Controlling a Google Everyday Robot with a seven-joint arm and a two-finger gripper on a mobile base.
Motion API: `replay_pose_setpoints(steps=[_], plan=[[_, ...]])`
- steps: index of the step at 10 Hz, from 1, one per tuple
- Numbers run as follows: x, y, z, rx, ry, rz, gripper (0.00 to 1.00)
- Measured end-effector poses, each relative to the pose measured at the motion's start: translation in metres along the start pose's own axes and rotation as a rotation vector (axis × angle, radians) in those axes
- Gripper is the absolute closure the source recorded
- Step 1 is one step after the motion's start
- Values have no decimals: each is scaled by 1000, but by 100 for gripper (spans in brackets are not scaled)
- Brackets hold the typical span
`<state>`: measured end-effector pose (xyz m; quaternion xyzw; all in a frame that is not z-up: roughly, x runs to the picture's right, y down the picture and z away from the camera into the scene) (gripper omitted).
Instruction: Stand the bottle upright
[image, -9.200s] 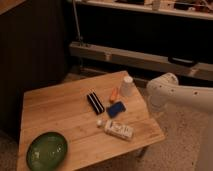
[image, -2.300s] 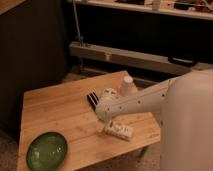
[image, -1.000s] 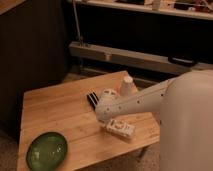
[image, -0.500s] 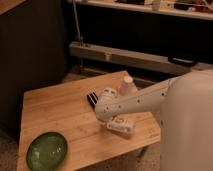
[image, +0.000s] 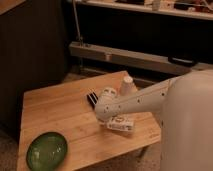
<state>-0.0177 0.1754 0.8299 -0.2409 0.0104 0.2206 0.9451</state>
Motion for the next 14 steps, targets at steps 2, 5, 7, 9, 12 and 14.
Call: replay_pose_setpoints(steps=[2,5,7,9,12,14], plan=[[1,-2,-3,5,-3,2,20],[3,-8,-12,25,-10,-9,20],[3,-9,-15,40,-11,-26,20],[12,-12,-20,55,-24,-76,20],[35,-16,-27,30,-64,-149,20],[48,-19,-30,-23,-95,-222,20]])
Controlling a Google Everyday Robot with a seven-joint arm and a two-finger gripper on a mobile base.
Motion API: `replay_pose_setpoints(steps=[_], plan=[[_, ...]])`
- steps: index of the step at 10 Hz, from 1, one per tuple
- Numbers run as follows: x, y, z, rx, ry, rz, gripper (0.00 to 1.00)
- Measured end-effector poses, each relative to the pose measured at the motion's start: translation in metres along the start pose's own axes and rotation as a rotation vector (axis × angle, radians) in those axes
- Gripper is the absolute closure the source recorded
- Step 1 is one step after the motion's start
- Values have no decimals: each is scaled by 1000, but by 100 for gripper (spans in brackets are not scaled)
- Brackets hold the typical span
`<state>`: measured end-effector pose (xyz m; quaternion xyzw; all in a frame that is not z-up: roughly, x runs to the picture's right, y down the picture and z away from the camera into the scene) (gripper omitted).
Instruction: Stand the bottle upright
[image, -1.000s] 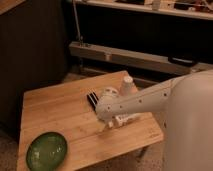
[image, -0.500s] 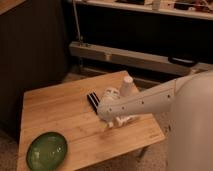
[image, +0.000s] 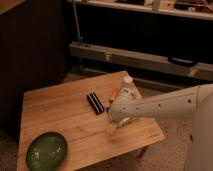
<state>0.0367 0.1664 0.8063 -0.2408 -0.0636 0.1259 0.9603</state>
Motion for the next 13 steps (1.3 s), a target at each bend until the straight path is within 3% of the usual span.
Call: replay_pose_setpoints(steps=[1,2,4,6,7,8,11,13], plan=[[2,1,-1,-33,-24,-37,20],[10,-1,-3,-102,-70,-76,20],[12,-3,-9,-187,-169,-128,20],[15,-9,-20,-232,-290,-171,20],[14,-7,-21,-235,-308,-175,20],[9,-4,-20,-211,-284,-183,20],[-11,6,-16,-141,-185,-402,20],[-15,11,-11,-126,-159,-473,20]])
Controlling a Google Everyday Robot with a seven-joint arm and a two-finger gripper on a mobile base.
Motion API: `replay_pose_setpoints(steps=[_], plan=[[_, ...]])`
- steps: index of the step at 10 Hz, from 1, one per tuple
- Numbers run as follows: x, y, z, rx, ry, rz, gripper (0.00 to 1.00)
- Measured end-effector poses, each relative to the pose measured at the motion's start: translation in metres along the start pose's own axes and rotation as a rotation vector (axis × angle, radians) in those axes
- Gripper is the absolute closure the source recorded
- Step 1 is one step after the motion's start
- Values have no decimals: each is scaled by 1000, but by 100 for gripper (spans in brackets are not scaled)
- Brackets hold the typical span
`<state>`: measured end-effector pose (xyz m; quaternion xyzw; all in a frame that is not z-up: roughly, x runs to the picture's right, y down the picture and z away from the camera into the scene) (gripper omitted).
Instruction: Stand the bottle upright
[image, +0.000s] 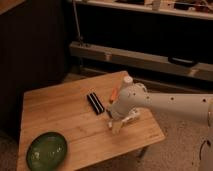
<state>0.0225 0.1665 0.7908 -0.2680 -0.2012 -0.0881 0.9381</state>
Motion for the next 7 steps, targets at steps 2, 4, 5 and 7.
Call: replay_pose_setpoints(steps=[2,4,5,7], plan=[[0,3,9,-21,30,-36,20],[-3,4,14,-46,92,-71,20],[-6,5,16,-58,128,-89,20],[-6,8,20,-71,176,-107,20]])
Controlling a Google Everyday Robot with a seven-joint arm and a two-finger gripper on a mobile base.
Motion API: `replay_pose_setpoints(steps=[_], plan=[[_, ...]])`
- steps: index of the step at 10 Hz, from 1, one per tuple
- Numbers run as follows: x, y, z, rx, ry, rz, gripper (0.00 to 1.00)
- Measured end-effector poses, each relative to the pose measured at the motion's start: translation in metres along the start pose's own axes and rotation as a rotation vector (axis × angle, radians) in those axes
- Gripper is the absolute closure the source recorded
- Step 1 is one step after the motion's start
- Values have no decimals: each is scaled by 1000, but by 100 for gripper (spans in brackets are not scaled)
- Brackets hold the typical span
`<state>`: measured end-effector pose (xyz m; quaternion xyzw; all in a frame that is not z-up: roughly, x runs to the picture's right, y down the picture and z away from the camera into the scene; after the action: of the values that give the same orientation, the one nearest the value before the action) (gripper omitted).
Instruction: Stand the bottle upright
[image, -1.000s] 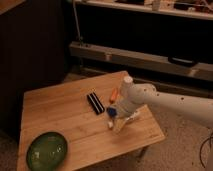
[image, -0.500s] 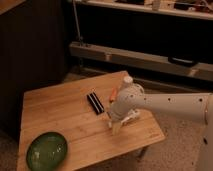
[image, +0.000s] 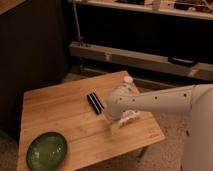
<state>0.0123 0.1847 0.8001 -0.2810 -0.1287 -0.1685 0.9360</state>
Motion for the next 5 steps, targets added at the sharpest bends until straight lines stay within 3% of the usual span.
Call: replay_pose_setpoints(steps=[2,5], plan=[[0,5,7,-11,32,0,20],[4,9,16,-25,48,6,20]])
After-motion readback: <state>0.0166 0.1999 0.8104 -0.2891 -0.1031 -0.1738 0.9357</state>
